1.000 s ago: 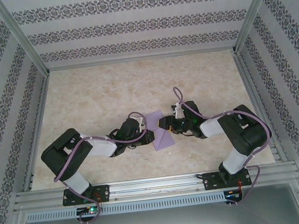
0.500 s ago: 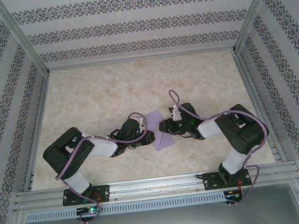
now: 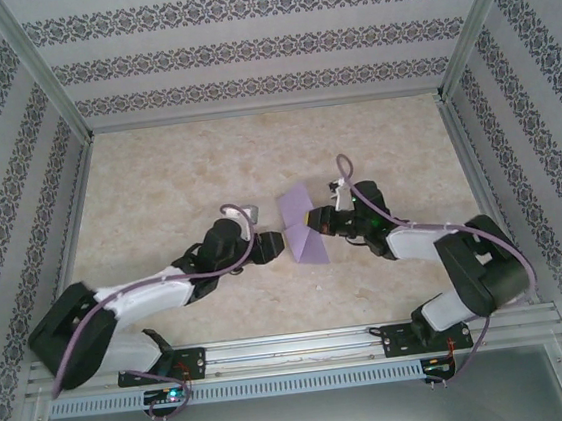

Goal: Fold a paper plane with a square sheet of paper (fold left side to right side)

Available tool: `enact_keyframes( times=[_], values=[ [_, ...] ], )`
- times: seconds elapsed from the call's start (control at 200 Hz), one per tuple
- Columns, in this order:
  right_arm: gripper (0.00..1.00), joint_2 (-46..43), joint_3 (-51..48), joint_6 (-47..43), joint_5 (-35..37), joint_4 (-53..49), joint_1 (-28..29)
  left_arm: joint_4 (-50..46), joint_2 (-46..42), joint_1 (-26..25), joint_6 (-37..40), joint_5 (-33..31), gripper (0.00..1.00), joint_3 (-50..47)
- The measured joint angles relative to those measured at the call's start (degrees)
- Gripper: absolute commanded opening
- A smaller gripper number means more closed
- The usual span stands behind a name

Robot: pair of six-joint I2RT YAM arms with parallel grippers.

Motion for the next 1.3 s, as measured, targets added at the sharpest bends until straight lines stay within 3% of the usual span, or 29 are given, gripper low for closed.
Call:
enact_keyframes(
  times=[0.15,0.38,0.635,0.884,1.299],
  values=[
    [0.00,-6.64,0.02,1.68,-2.12,1.11,-3.23,2.89,-12.31,0.15,-0.07,-2.51,0.87,-3.43],
    [0.00,-14.14,0.00,8.59,-3.19,5.53,-3.21,11.28,-15.26,0.37,-4.42,1.95,0.87,-6.88],
    [0.00,-16.72,0.00,16.04,-2.97,11.34,-0.22,26.27,-3.58,0.28,-12.46,9.40,0.84,-5.18],
    [0.00,-18.97,-0.55,18.18,-1.79,12.41,1.64,35.50,3.82,0.20,-17.00,10.95,0.76,-4.15],
    [0.02,-19.26,-2.93,18.73,-0.37,12.61,2.01,39.28,4.07,-0.07,-19.56,10.84,0.39,-3.41]
  ],
)
